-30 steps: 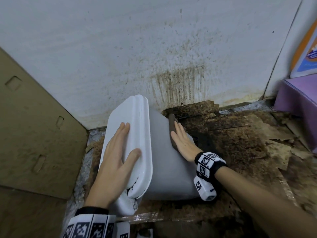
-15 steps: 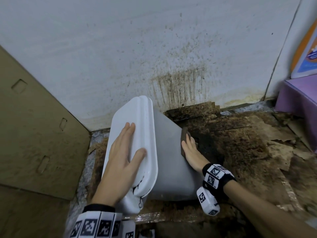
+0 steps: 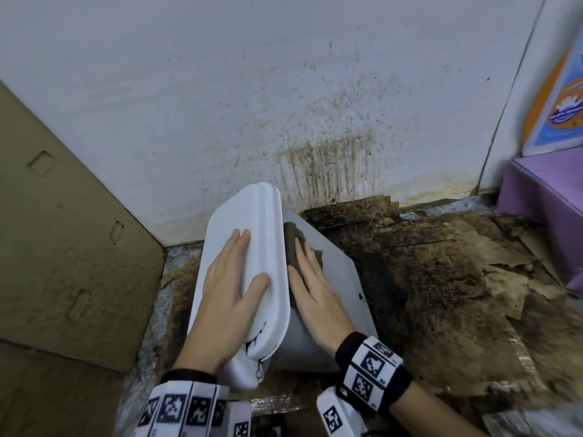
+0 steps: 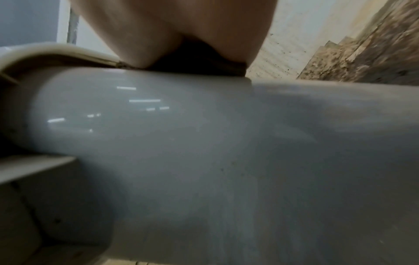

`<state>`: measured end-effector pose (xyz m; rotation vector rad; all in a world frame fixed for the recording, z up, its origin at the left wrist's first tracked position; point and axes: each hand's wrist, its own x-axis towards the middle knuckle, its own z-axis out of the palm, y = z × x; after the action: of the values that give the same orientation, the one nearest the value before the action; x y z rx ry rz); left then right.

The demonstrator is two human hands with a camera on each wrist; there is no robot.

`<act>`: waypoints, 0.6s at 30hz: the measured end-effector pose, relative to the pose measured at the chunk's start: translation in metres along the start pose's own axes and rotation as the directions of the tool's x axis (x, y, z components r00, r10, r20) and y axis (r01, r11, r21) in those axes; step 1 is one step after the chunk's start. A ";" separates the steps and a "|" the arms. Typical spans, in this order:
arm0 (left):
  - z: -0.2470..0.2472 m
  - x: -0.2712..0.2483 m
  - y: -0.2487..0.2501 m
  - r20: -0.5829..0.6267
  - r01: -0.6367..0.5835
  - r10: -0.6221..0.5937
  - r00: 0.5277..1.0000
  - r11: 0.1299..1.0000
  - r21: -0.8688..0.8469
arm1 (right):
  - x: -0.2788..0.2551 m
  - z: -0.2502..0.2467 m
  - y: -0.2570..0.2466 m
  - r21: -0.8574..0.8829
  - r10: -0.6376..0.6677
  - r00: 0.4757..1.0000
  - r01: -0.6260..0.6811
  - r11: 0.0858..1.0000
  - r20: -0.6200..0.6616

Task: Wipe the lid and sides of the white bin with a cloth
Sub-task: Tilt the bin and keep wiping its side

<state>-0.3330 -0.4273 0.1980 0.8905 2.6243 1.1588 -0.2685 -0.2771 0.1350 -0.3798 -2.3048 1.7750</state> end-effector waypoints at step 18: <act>0.001 -0.003 0.013 0.009 0.028 -0.028 1.000 0.999 -0.042 | -0.014 0.005 -0.035 0.437 -0.057 0.979 0.139 0.889 -0.196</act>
<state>-0.3246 -0.4217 0.2065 0.8461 2.5870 1.1962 -0.2596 -0.2946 0.1678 -0.3163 -1.6909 2.0512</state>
